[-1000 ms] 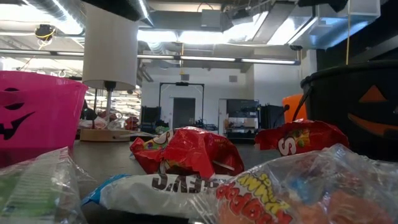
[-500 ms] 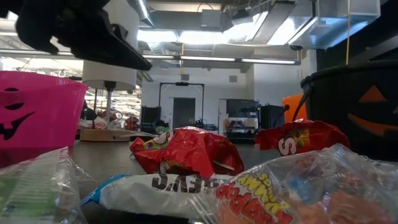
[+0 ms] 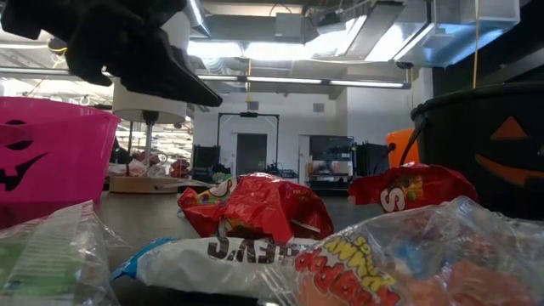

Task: Sort candy
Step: Put the white chocolate into the black bucket

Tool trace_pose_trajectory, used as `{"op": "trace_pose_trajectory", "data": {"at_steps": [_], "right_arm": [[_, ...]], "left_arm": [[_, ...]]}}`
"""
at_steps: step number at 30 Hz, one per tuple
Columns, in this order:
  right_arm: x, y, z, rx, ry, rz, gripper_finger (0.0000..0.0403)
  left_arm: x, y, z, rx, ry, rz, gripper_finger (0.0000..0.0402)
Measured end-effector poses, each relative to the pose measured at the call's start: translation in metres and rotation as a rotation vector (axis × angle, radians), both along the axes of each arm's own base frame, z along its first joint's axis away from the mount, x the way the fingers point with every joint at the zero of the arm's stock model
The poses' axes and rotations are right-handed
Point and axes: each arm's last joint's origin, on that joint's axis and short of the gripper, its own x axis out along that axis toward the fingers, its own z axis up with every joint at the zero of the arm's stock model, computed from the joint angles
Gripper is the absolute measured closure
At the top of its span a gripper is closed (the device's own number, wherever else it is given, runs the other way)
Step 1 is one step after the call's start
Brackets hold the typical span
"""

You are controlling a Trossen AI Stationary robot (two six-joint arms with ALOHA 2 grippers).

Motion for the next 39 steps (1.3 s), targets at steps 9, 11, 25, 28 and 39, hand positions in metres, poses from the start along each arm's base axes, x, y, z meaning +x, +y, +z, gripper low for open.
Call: {"op": "trace_pose_trajectory", "data": {"at_steps": [9,11,25,28,39], "right_arm": [[0.0,0.0,0.0,-0.001,0.002,0.003,0.0226],[0.001,0.001,-0.001,-0.003,0.006,0.003,0.0226],[0.015,0.01,-0.009,-0.041,0.035,0.055,0.0226],[0.015,0.011,-0.009,-0.043,0.033,0.059,0.0226],[0.015,0.011,-0.009,-0.049,0.037,0.06,0.0226]], "left_arm": [[0.0,0.001,-0.001,-0.041,0.001,0.011,0.0224],[0.0,0.001,-0.001,-0.062,0.004,0.021,0.0223],[0.0,-0.004,-0.019,-0.175,0.117,-0.045,0.0223],[0.001,-0.011,-0.033,-0.123,0.167,-0.082,0.0223],[0.009,-0.033,-0.061,-0.053,0.147,-0.182,0.0223]]}}
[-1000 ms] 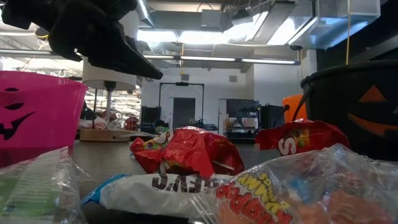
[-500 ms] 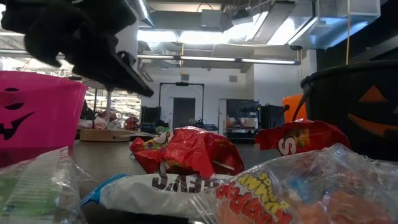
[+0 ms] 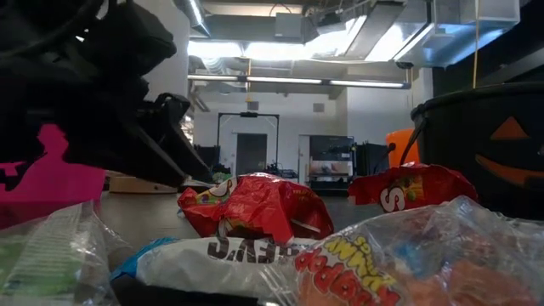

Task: Sort candy
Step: Put the white chocolate into the black bucket

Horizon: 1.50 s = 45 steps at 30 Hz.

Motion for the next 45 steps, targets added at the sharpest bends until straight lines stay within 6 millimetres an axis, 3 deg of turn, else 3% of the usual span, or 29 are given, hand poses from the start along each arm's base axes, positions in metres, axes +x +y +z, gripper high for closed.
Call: {"op": "trace_pose_trajectory", "data": {"at_steps": [15,24,38,45], "right_arm": [[0.001,0.002,0.005,0.043,-0.043,0.03,0.0226],[0.002,0.001,0.006,0.043,-0.06,0.01,0.0226],[0.005,0.004,0.036,-0.112,-0.288,0.083,0.0226],[0.005,0.004,0.038,-0.144,-0.295,0.094,0.0226]], "left_arm": [[0.008,0.004,-0.024,0.028,0.006,0.04,0.0223],[0.009,0.003,-0.022,0.011,-0.015,0.043,0.0223],[0.01,-0.001,-0.02,-0.044,-0.041,0.024,0.0223],[0.008,0.002,-0.024,-0.017,0.007,0.038,0.0223]]}}
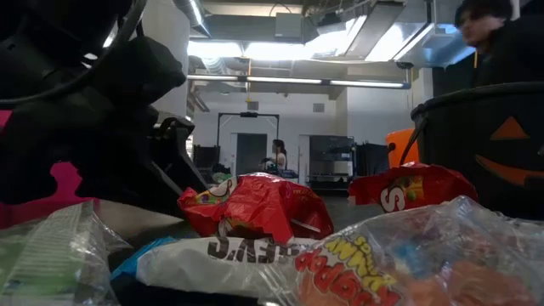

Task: Sort candy
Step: Put the white chocolate into the black bucket

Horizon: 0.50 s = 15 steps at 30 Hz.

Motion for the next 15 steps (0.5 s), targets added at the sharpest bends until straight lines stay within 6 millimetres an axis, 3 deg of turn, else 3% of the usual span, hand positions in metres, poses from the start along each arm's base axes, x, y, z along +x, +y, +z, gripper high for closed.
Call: {"op": "trace_pose_trajectory", "data": {"at_steps": [8,15], "right_arm": [[0.0001,0.001,-0.0005,0.024,0.0,0.035,0.0226],[0.0001,0.001,-0.0005,0.024,0.0,0.035,0.0226]], "left_arm": [[-0.0025,0.0,-0.0022,-0.011,0.034,0.035,0.0229],[-0.0044,-0.0011,-0.0027,0.027,0.026,0.057,0.03]]}}
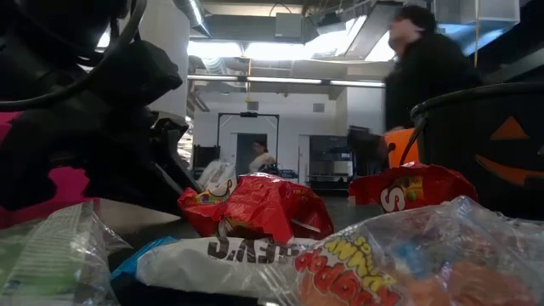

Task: Sort candy
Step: Put the white chocolate into the black bucket

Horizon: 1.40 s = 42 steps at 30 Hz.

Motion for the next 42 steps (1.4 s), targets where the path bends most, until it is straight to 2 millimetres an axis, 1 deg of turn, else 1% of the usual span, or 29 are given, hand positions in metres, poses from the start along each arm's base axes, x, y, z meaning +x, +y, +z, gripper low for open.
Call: {"op": "trace_pose_trajectory", "data": {"at_steps": [6,7,9,13,20,25,27,30,37,39,42], "right_arm": [[0.0,0.0,0.0,0.003,0.0,0.0,0.0226],[0.0,0.0,0.0,0.003,0.0,0.0,0.0226],[0.0,0.0,0.0,0.003,0.0,0.0,0.0226],[0.0,0.0,0.0,0.003,0.0,0.0,0.0226],[0.0,0.0,0.0,0.001,0.004,0.0,0.0226],[0.0,0.0,-0.002,-0.007,0.016,0.0,0.0226],[0.005,0.001,-0.005,-0.017,0.031,-0.021,0.0226],[0.019,0.0,-0.02,-0.064,0.107,-0.114,0.0226],[0.061,0.001,-0.068,-0.182,0.305,-0.181,0.0225],[0.07,0.004,-0.08,-0.2,0.346,-0.154,0.0218],[0.079,0.011,-0.096,-0.194,0.392,-0.103,0.0192]], "left_arm": [[-0.001,0.001,0.0,0.076,-0.006,0.011,0.0387],[-0.002,0.0,0.0,0.095,-0.006,0.01,0.0394],[-0.002,-0.002,0.0,0.134,-0.009,0.003,0.0398],[0.003,-0.011,0.007,0.184,-0.033,-0.036,0.0401],[0.019,-0.028,0.027,0.241,-0.088,-0.103,0.0401],[0.031,-0.036,0.042,0.302,-0.069,-0.122,0.0401],[0.035,-0.038,0.047,0.322,-0.042,-0.131,0.0401],[0.042,-0.038,0.055,0.338,-0.001,-0.128,0.0401],[0.058,-0.042,0.079,0.402,0.032,-0.12,0.0402],[0.06,-0.042,0.085,0.433,0.05,-0.109,0.0401],[0.062,-0.042,0.095,0.473,0.073,-0.086,0.0401]]}}
